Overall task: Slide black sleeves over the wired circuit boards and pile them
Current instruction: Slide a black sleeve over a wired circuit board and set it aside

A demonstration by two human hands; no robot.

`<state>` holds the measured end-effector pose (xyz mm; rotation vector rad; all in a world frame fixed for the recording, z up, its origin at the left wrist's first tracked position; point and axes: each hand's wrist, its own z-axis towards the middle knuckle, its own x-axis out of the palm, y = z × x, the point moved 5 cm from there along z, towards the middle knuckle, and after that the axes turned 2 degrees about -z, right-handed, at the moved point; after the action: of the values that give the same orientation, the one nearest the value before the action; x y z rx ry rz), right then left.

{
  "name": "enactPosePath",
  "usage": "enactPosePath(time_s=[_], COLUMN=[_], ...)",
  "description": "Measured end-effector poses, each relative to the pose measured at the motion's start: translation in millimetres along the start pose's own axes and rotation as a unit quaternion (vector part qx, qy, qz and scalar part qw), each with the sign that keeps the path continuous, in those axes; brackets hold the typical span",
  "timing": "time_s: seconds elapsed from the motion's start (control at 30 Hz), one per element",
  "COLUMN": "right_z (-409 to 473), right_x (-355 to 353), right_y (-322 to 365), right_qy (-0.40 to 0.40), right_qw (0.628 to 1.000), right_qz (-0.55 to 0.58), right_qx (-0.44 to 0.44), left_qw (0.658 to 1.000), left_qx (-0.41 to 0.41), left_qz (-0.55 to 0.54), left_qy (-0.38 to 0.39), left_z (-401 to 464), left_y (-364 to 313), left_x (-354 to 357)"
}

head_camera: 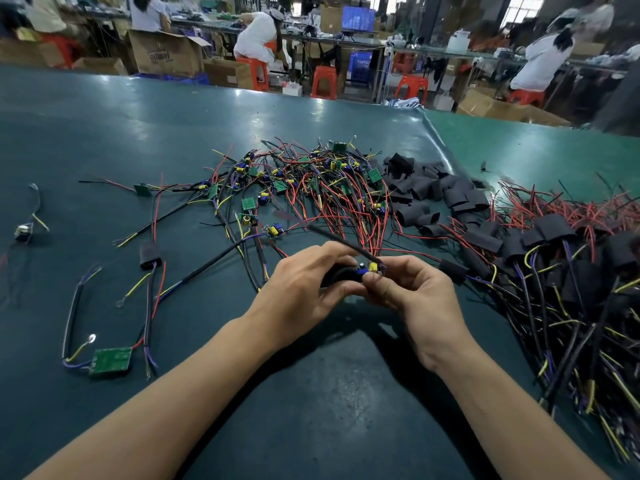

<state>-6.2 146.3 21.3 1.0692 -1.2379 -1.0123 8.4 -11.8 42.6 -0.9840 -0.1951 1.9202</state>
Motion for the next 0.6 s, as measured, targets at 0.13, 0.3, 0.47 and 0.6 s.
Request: enactPosePath(time_s=[0.13, 0.3, 0.47, 0.6], right_z=[-1.0, -1.9, -1.3, -0.9], right_x=[3.9, 5.5, 3.6, 1.7], right_y=[-1.9, 0.5, 0.2, -3.5], right_qy=[0.02, 0.011, 0.005, -0.008], right_qw=[0.996, 1.0, 1.0, 1.0], right_qz=[0.069, 0.019, -0.011, 0.01], right_qx=[0.05, 0.016, -0.003, 0.019], left_qw=[0.997, 0.998, 0.999, 0.997], left_qx=[-0.03, 0.011, 0.019, -0.005], left_qz=[-0.061, -0.053, -0.045, -0.071], left_qy=[-0.033, -0.033, -0.021, 0.008], left_z=[0.3, 0.4, -1.2, -0.9], left_y=[2.7, -1.3, -1.8, 1.1], left_x=[-3.6, -3.5, -1.5, 0.9])
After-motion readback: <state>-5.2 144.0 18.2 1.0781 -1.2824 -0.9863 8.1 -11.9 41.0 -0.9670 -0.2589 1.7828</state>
